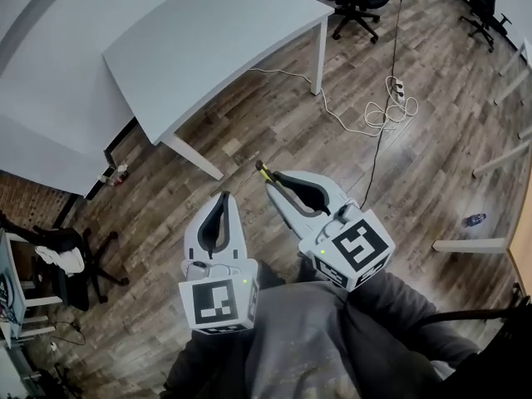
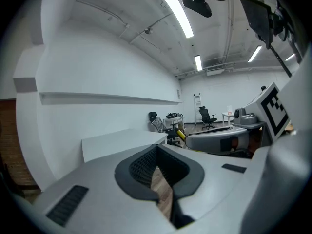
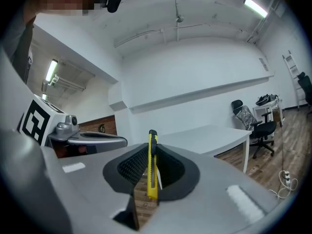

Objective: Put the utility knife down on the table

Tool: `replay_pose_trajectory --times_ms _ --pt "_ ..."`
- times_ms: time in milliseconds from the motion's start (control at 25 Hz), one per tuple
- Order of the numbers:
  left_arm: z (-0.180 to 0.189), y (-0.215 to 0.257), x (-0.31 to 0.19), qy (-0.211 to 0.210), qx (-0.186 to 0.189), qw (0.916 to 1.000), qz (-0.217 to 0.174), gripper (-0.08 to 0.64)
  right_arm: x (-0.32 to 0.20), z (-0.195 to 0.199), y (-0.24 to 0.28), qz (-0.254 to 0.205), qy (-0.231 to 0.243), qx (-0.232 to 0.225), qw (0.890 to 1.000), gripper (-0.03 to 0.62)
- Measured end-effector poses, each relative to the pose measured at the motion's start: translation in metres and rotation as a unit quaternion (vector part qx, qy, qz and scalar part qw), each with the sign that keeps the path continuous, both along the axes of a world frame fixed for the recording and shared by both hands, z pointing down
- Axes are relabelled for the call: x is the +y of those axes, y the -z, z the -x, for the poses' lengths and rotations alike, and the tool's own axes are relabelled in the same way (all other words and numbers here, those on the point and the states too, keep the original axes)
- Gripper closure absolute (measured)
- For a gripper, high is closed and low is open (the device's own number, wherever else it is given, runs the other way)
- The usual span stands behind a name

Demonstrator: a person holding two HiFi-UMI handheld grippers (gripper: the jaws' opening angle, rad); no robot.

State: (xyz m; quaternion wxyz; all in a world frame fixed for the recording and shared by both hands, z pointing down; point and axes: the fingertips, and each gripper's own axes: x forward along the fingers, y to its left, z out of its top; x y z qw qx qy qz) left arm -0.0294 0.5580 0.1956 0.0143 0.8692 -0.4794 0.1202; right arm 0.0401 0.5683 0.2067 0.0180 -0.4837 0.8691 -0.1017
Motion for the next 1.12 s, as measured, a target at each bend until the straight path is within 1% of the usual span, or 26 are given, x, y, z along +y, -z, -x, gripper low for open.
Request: replay_pose_trajectory --times_ms 200,360,520,600,800,920,1000,1120 --pt "0.020 -0.006 -0.024 0.025 0.000 0.9997 0.010 0.558 -0.023 0.014 -0.005 0.009 0.015 -0.001 1.000 0.540" --pt "0.030 -0.018 -0.045 0.017 -0.003 0.9996 0.023 0.558 -0.045 0.024 -0.013 0.014 0.019 0.006 1.000 0.540" --pt "0.034 -0.019 -0.085 0.014 0.016 0.9996 0.016 0.558 -0.082 0.031 -0.013 0.013 0.017 0.016 1.000 0.540" --pt "0.039 -0.015 -0.107 0.010 0.019 0.9997 0.014 0.558 -0.104 0.039 -0.011 0.012 0.019 0.022 1.000 0.540" --pt "0.064 -0.014 -0.161 0.005 0.028 0.9995 0.015 0.558 -0.155 0.066 -0.009 0.012 0.020 0.029 0.999 0.540" --pt "0.078 -0.017 -0.190 0.004 0.044 0.9990 0.010 0.558 -0.182 0.083 -0.010 0.014 0.019 0.035 0.999 0.540" --pt "0.084 -0.017 -0.206 0.003 0.053 0.9986 0.007 0.558 -0.195 0.092 -0.010 0.015 0.019 0.041 0.999 0.540" --pt "0.092 -0.016 -0.218 0.000 0.061 0.9981 0.012 0.558 -0.208 0.100 -0.007 0.017 0.019 0.051 0.998 0.540"
